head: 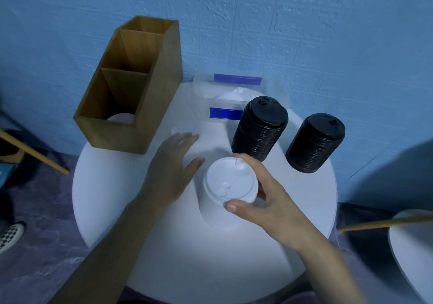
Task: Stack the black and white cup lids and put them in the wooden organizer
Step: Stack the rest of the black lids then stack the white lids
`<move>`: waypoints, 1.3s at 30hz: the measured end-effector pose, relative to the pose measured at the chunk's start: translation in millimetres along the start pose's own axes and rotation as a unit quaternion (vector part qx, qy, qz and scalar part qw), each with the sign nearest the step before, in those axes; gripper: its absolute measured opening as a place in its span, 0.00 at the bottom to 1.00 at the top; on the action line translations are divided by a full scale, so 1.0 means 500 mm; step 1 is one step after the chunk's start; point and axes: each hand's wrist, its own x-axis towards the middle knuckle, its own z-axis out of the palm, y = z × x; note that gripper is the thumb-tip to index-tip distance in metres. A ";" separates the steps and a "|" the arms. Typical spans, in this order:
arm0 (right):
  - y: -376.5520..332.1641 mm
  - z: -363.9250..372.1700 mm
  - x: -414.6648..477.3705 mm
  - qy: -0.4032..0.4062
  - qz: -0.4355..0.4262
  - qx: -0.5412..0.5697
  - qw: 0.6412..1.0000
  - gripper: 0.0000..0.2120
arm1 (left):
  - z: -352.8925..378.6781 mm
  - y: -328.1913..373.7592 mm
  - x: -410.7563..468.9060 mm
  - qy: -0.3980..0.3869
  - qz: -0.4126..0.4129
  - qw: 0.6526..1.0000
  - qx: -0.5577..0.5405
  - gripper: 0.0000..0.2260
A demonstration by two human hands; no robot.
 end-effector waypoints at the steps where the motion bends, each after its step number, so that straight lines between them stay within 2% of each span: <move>1: 0.001 0.001 -0.001 0.001 -0.001 0.002 1.000 0.35 | 0.007 -0.006 0.017 -0.035 -0.011 0.999 0.040 0.30; 3: 0.002 0.002 -0.001 0.001 0.001 0.009 1.000 0.35 | 0.022 -0.021 0.042 -0.066 -0.037 0.994 0.075 0.32; 8: 0.004 0.003 -0.002 0.001 0.000 0.013 1.000 0.35 | 0.017 -0.025 0.045 0.003 -0.060 0.998 0.017 0.13; 14: 0.007 0.002 0.000 -0.004 -0.005 0.015 1.000 0.35 | -0.011 -0.020 -0.017 -0.008 -0.063 0.997 0.039 0.16; 17: 0.007 0.002 -0.001 -0.005 0.000 0.020 1.000 0.35 | -0.029 -0.034 -0.048 -0.066 -0.060 0.996 0.029 0.18; 20: 0.012 0.004 -0.004 -0.002 0.003 0.025 1.000 0.35 | -0.042 -0.051 -0.073 -0.083 -0.055 0.994 -0.046 0.18; 24: 0.014 0.006 -0.006 0.005 0.003 0.031 0.999 0.37 | -0.053 -0.046 -0.086 -0.022 -0.058 0.988 -0.143 0.18; 27: 0.011 0.007 -0.005 0.000 0.004 0.039 0.999 0.38 | -0.089 0.004 -0.084 -0.002 -0.108 0.934 -0.339 0.20; 29: 0.009 0.008 -0.005 -0.003 0.002 0.043 0.999 0.38 | -0.111 0.039 -0.084 -0.014 -0.093 0.903 -0.418 0.24; 31: 0.005 0.009 -0.005 -0.007 -0.005 0.042 0.999 0.37 | -0.121 0.071 -0.092 -0.069 -0.054 0.906 -0.413 0.28; 33: 0.003 0.009 -0.005 -0.012 -0.020 0.040 0.999 0.37 | -0.116 0.095 -0.104 -0.120 -0.012 0.927 -0.356 0.30; 36: 0.004 0.010 -0.007 -0.006 -0.025 0.040 0.999 0.40 | -0.107 0.108 -0.113 -0.111 0.028 0.958 -0.261 0.31; 39: 0.009 0.008 -0.010 0.010 -0.008 0.035 0.999 0.48 | -0.107 0.112 -0.110 -0.097 0.043 0.966 -0.236 0.32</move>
